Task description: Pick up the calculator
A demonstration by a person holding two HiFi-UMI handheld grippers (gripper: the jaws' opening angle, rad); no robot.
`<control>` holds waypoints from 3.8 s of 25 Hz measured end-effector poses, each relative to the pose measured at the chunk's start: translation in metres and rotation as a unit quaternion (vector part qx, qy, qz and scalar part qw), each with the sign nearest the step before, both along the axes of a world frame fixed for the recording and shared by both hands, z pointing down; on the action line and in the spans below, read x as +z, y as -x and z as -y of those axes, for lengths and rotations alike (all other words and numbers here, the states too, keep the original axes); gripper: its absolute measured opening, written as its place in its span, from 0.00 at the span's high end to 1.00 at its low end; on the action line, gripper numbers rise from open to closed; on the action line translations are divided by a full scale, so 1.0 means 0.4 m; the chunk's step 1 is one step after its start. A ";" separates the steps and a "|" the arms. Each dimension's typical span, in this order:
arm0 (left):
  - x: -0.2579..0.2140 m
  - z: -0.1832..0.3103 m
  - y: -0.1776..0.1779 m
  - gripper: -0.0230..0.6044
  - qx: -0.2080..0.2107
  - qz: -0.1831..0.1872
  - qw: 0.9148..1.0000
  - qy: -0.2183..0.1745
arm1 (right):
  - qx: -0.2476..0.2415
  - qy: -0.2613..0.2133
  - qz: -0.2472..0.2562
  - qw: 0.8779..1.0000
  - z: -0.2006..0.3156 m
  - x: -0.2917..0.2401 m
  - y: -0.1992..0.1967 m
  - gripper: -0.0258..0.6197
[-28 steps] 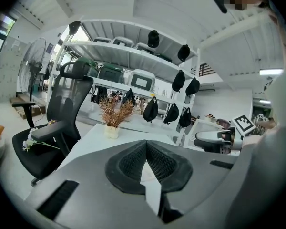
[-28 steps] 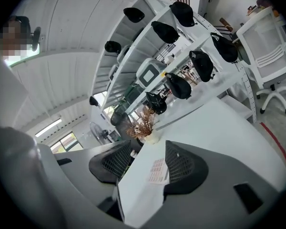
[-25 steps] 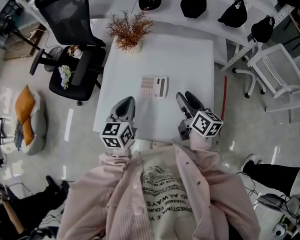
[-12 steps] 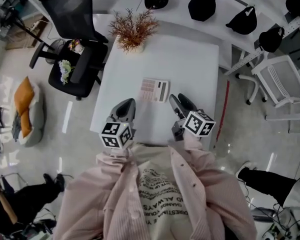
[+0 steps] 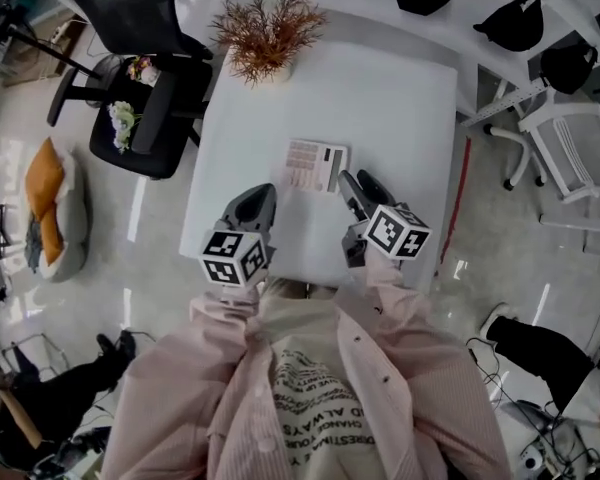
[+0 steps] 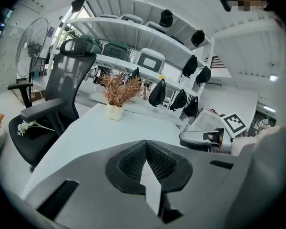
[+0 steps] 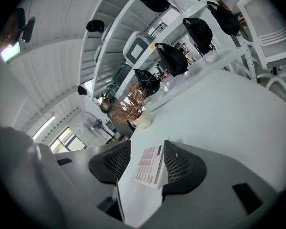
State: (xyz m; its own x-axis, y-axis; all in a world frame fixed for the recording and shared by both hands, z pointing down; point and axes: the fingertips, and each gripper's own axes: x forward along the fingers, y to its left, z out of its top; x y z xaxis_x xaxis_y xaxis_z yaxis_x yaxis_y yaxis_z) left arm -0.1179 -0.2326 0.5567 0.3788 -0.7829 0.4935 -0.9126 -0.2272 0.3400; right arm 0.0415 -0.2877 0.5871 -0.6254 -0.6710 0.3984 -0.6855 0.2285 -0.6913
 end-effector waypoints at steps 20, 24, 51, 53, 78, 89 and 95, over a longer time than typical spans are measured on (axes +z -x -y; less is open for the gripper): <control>0.162 0.029 -0.001 0.96 0.015 -0.024 0.998 0.048 | -0.016 0.087 -0.023 0.996 -0.004 0.163 0.069 0.65; 0.169 0.030 0.001 0.96 0.015 -0.027 0.998 0.050 | -0.029 0.098 -0.019 0.995 -0.009 0.174 0.088 0.65; 0.177 0.021 0.002 0.96 0.012 -0.035 0.998 0.050 | -0.008 0.149 0.033 0.988 -0.020 0.206 0.081 0.87; 0.177 0.021 0.006 0.96 0.012 -0.035 0.998 0.050 | 0.000 0.150 0.049 0.987 -0.020 0.206 0.079 0.87; 0.055 0.022 0.001 0.96 0.021 -0.033 0.999 0.007 | 0.020 0.119 0.115 0.986 -0.028 0.068 0.040 0.88; -0.048 0.020 -0.005 0.96 0.036 -0.029 0.999 -0.027 | 0.013 0.094 0.134 0.986 -0.036 -0.052 0.009 0.88; -0.107 0.012 -0.012 0.96 0.043 -0.028 0.997 -0.052 | 0.016 0.078 0.144 0.986 -0.049 -0.114 -0.011 0.88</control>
